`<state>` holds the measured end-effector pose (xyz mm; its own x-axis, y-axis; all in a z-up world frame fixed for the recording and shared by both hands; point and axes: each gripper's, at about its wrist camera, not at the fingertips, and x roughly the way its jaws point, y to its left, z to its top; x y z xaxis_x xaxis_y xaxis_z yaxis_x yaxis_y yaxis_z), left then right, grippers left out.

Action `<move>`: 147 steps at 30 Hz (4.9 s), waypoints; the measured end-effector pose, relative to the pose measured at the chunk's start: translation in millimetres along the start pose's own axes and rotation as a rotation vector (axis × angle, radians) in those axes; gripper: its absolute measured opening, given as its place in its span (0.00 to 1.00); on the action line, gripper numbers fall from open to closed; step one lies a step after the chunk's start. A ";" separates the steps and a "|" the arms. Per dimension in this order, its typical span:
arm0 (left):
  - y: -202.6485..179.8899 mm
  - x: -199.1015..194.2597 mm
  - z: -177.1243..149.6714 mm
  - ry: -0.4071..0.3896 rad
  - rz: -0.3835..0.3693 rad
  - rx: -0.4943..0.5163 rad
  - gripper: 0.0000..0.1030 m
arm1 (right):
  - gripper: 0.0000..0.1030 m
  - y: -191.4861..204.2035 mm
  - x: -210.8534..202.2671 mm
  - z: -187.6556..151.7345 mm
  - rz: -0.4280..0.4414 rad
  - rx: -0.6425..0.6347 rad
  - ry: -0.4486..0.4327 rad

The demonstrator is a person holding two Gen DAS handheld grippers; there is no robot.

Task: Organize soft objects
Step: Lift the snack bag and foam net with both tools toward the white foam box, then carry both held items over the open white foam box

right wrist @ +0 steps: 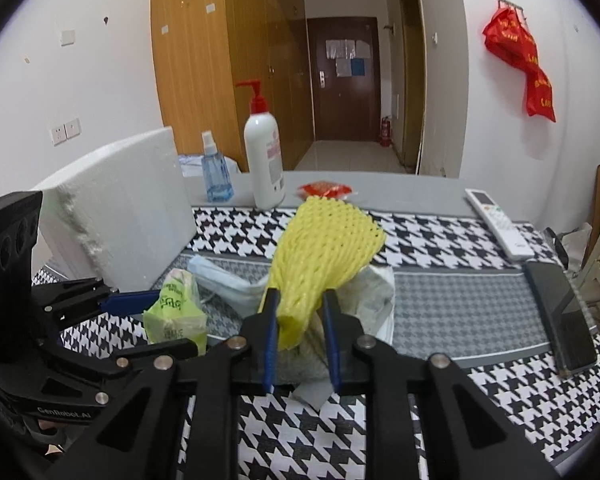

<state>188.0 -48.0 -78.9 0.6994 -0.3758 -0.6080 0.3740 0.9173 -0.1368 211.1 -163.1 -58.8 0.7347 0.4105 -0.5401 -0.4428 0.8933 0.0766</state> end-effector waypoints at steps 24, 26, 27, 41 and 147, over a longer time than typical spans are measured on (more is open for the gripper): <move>-7.9 -34.3 1.5 -0.069 0.083 0.006 0.60 | 0.24 15.3 -30.2 0.3 0.023 -0.018 -0.058; -8.1 -37.7 3.3 -0.072 0.090 0.002 0.60 | 0.24 16.6 -32.0 0.9 0.028 -0.017 -0.061; -8.5 -40.6 4.0 -0.077 0.097 0.001 0.60 | 0.24 17.6 -34.0 1.4 0.032 -0.017 -0.065; -12.9 -76.4 11.1 -0.158 0.149 0.008 0.60 | 0.24 29.4 -55.7 10.5 0.034 -0.037 -0.114; 96.5 -155.4 41.1 -0.317 0.535 -0.153 0.60 | 0.24 145.4 -19.5 95.3 0.328 -0.239 -0.226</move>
<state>140.4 93.6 34.5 0.9204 0.1402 -0.3651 -0.1516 0.9884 -0.0025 181.4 -23.9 42.8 0.6180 0.7176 -0.3212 -0.7570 0.6534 0.0033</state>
